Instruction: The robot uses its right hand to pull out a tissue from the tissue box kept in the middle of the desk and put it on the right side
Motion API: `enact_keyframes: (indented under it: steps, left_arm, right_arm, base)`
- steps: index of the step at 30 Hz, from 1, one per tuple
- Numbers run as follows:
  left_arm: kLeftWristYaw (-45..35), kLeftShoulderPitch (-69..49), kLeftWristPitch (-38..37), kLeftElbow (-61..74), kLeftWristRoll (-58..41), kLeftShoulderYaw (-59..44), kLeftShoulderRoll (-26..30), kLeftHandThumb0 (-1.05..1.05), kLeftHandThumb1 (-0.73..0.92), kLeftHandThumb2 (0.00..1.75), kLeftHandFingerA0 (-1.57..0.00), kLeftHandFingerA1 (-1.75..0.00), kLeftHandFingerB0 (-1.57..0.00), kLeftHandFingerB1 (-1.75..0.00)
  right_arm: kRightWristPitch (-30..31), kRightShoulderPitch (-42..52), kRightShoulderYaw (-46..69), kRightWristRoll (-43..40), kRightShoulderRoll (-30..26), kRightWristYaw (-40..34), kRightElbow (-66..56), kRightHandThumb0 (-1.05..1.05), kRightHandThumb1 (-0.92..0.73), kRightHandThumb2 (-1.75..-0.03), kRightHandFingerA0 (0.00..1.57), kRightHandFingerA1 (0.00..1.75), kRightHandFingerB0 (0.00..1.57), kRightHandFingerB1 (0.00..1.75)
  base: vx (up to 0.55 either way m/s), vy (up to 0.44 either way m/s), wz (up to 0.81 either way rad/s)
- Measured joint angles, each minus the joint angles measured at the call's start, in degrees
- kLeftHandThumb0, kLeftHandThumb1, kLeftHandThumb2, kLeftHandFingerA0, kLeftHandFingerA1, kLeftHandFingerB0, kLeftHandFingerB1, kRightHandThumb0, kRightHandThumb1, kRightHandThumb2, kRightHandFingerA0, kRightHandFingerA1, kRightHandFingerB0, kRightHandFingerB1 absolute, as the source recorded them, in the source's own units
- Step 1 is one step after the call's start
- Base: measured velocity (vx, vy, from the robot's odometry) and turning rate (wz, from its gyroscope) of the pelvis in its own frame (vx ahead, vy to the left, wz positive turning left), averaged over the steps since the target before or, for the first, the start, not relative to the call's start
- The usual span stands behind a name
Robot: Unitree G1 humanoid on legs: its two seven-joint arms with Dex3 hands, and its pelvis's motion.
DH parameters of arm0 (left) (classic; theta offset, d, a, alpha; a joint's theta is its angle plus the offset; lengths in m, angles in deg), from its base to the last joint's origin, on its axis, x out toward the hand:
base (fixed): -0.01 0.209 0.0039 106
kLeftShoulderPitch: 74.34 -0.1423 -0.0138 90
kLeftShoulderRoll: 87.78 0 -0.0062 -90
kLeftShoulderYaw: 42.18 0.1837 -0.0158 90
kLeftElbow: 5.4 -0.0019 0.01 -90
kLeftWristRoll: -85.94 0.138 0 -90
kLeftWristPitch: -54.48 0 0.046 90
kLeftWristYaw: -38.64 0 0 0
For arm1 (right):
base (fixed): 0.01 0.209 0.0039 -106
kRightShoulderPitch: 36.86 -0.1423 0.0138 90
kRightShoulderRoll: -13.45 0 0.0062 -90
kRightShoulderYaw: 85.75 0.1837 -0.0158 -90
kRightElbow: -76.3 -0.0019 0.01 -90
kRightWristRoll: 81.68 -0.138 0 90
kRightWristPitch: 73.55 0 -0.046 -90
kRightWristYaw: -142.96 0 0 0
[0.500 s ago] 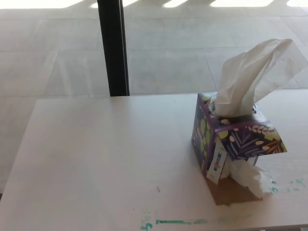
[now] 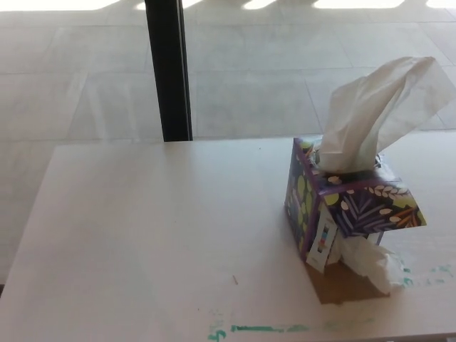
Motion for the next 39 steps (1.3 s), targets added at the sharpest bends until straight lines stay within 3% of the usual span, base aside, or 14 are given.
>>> enact_keyframes:
  steps: [4,5,6,7,11,14,15,17,19,20,21,23,35,39]
  left_arm:
    - [0.0,0.3,0.1,-0.2,-0.1,-0.1,0.0,-0.83,0.91,0.67,-0.56,-0.53,-0.46,-0.43]
    - [-0.1,0.4,0.1,-0.2,-0.1,-0.1,0.0,-0.83,0.91,0.67,-0.56,-0.53,-0.46,-0.43]
    - [-0.1,0.5,0.1,-0.3,-0.2,-0.1,0.0,-0.83,0.92,0.68,-0.55,-0.53,-0.44,-0.42]
    - [-0.1,0.5,0.1,-0.3,-0.2,-0.1,0.0,-0.82,0.92,0.68,-0.55,-0.52,-0.44,-0.42]
    - [-0.2,0.4,0.2,-0.3,-0.3,-0.1,0.0,-0.84,0.92,0.67,-0.59,-0.52,-0.48,-0.43]
    - [-0.2,0.3,0.1,-0.2,-0.3,0.0,0.0,-0.83,0.92,0.68,-0.59,-0.54,-0.47,-0.45]
    - [-0.2,0.3,0.1,-0.2,-0.3,0.0,0.0,-0.82,0.91,0.67,-0.58,-0.54,-0.46,-0.45]
    - [-0.3,0.2,0.1,-0.2,-0.3,0.0,0.0,-0.84,0.92,0.69,-0.56,-0.52,-0.44,-0.42]
    - [-0.3,0.0,0.1,-0.2,-0.3,0.3,0.0,-0.84,0.92,0.68,-0.59,-0.51,-0.47,-0.44]
    - [-0.3,-0.1,0.1,-0.2,-0.2,0.6,0.0,-0.82,0.92,0.67,-0.58,-0.51,-0.46,-0.43]
    - [-0.3,-0.2,0.1,-0.2,-0.3,0.7,0.0,-0.82,0.92,0.67,-0.58,-0.51,-0.46,-0.43]
    - [-0.3,-0.2,0.1,-0.2,-0.3,0.8,0.0,-0.83,0.92,0.68,-0.59,-0.52,-0.48,-0.43]
    - [-0.4,-0.9,0.1,-0.5,-0.3,1.6,1.1,-0.83,0.9,0.68,-0.57,-0.57,-0.47,-0.45]
    - [-0.6,-0.8,0.2,-0.4,-0.5,1.0,1.1,-0.82,0.92,0.68,-0.52,-0.52,-0.42,-0.43]
  right_arm:
    - [2.7,-8.1,-1.5,-0.6,-3.1,0.1,-4.9,-0.73,-0.64,-0.59,0.6,0.51,0.28,0.41]
    - [3.3,-10.1,-2.2,-0.7,-4.1,0.2,-5.5,-0.73,-0.64,-0.59,0.6,0.51,0.28,0.41]
    - [3.8,-12.2,-3.3,-0.7,-5.1,0.4,-5.9,-0.71,-0.55,-0.9,0.42,0.69,0.08,0.44]
    - [4.2,-14.8,-4.9,-0.7,-6.1,0.8,-6.3,-0.62,-0.69,-0.62,0.31,0.54,0.11,0.25]
    - [6.3,-23.8,-12.0,-0.5,-8.0,2.3,-8.5,-0.58,-0.69,-0.6,0.23,0.39,0.07,0.26]
    - [7.9,-29.8,-17.4,0.1,-8.4,3.3,-9.3,-0.64,-0.67,-0.63,0.2,0.4,0.09,0.19]
    - [8.4,-31.9,-19.6,0.5,-8.5,3.8,-9.3,-0.72,-0.53,-0.86,0.13,0.48,0.06,0.27]
    - [9.1,-35.9,-23.7,1.4,-8.8,4.8,-9.0,-0.71,-0.69,-0.6,0.18,0.36,0.06,0.25]
    - [9.3,-39.7,-27.9,2.6,-8.9,5.8,-8.1,-0.77,-0.52,-0.88,0.13,0.48,0.05,0.33]
    - [9.3,-42.0,-30.3,3.3,-8.9,6.3,-7.3,-0.38,-0.37,-0.97,0.0,0.5,0.0,0.51]
    - [9.4,-44.1,-32.5,4.1,-8.8,6.7,-6.4,-0.38,-0.37,-0.97,0.0,0.5,0.0,0.51]
    - [9.4,-48.1,-36.7,5.6,-8.8,7.6,-4.7,-0.76,-0.5,-0.86,0.1,0.49,0.05,0.33]
    - [12.9,-63.8,-53.4,13.4,-6.2,14.5,8.0,-0.74,-0.51,-0.95,0.0,0.4,0.0,0.23]
    - [13.6,-66.3,-56.7,15.9,-5.5,16.9,11.3,-0.92,-0.57,-0.92,0.0,0.17,0.1,0.14]
  base:
    - [0.0,0.0,0.0]
    - [0.0,0.0,0.0]
    - [0.0,0.0,0.0]
    - [0.0,0.0,0.0]
    - [0.0,0.0,0.0]
    - [0.0,0.0,0.0]
    - [0.0,0.0,0.0]
    - [0.0,0.0,0.0]
    - [0.0,0.0,0.0]
    - [0.0,0.0,0.0]
    - [0.0,0.0,0.0]
    - [0.0,0.0,0.0]
    - [0.0,0.0,0.0]
    - [0.0,0.0,0.0]
